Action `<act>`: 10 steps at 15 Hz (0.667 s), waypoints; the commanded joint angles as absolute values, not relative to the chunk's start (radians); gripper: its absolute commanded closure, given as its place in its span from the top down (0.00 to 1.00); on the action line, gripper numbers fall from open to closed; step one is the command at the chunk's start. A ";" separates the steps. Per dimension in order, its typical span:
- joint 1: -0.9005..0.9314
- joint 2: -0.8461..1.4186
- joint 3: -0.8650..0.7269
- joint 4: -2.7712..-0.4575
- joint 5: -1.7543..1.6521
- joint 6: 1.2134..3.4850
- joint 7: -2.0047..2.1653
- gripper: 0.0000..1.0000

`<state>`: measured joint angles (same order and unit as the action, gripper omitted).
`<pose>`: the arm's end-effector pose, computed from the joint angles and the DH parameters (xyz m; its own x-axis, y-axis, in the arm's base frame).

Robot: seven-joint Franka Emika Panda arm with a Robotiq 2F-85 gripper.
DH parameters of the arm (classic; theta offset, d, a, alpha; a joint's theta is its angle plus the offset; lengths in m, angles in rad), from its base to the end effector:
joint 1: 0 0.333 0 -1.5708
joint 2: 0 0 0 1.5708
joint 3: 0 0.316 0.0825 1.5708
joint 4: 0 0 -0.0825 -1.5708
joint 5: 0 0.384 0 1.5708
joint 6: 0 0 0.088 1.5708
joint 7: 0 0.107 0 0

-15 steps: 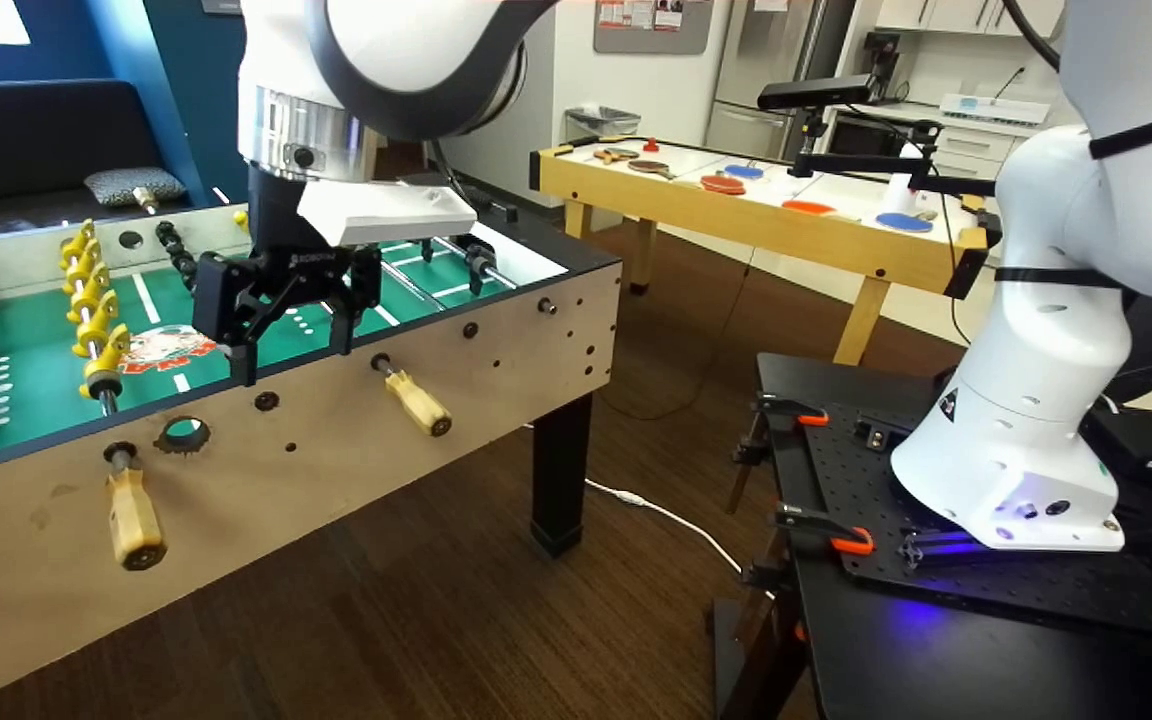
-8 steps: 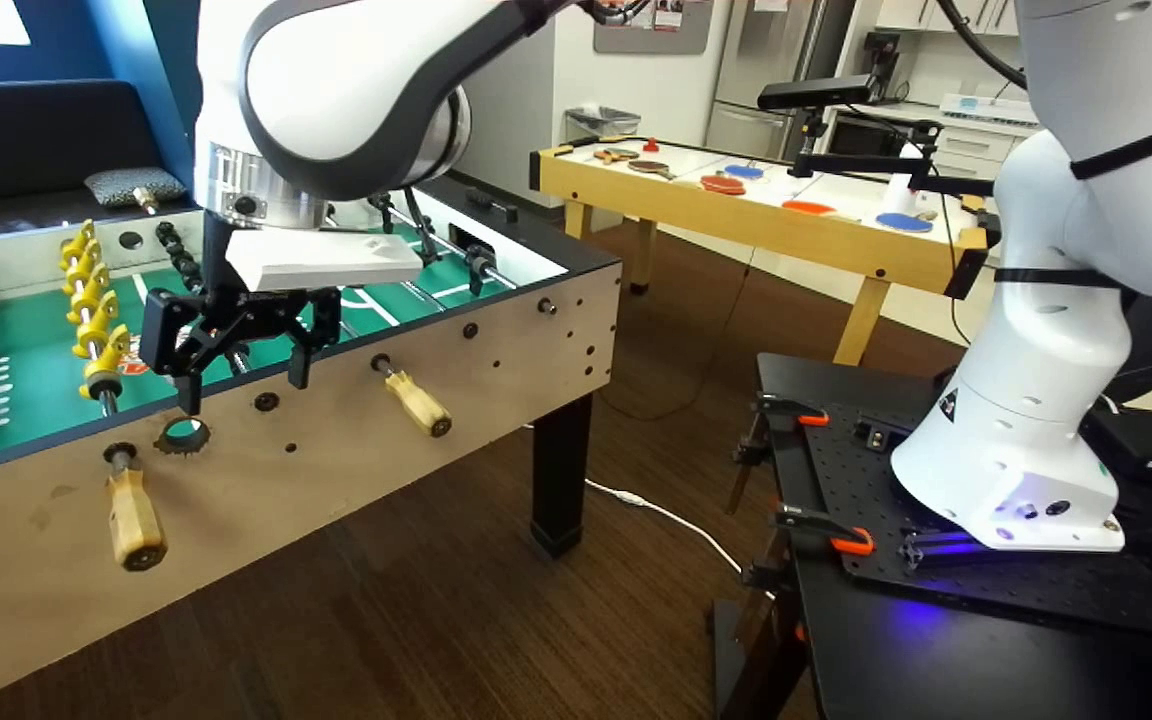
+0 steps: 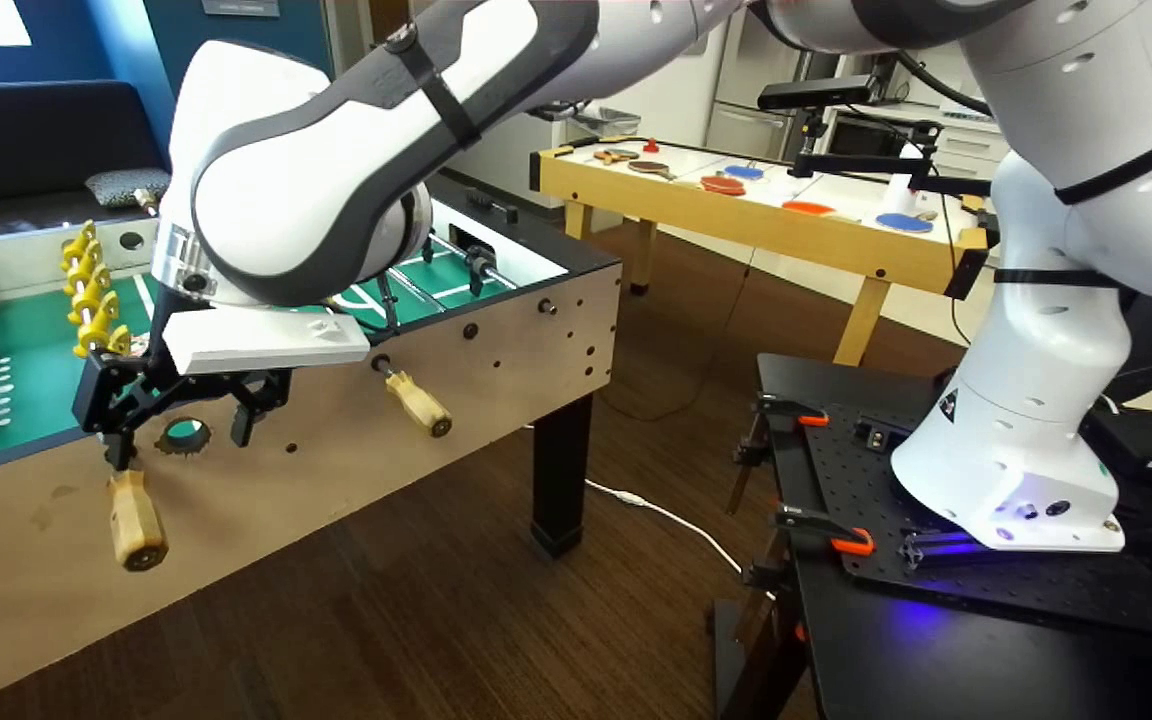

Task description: Pull out the fourth stick from the left

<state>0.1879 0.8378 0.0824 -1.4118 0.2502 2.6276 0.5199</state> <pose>0.7393 0.1831 0.2398 0.8569 -0.4880 0.1662 -0.3991 -0.8320 -0.3854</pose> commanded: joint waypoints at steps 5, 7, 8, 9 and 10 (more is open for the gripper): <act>0.190 0.985 0.065 -1.225 0.273 2.633 0.533 1.00; 0.183 1.016 0.061 -1.183 0.270 2.624 0.532 1.00; 0.179 1.029 0.060 -1.164 0.270 2.618 0.532 1.00; 0.177 1.045 0.056 -1.140 0.267 2.612 0.532 1.00; 0.177 1.061 0.053 -1.118 0.265 2.609 0.534 1.00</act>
<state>0.1757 1.0021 0.0651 -1.2166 0.2522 2.6301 0.5199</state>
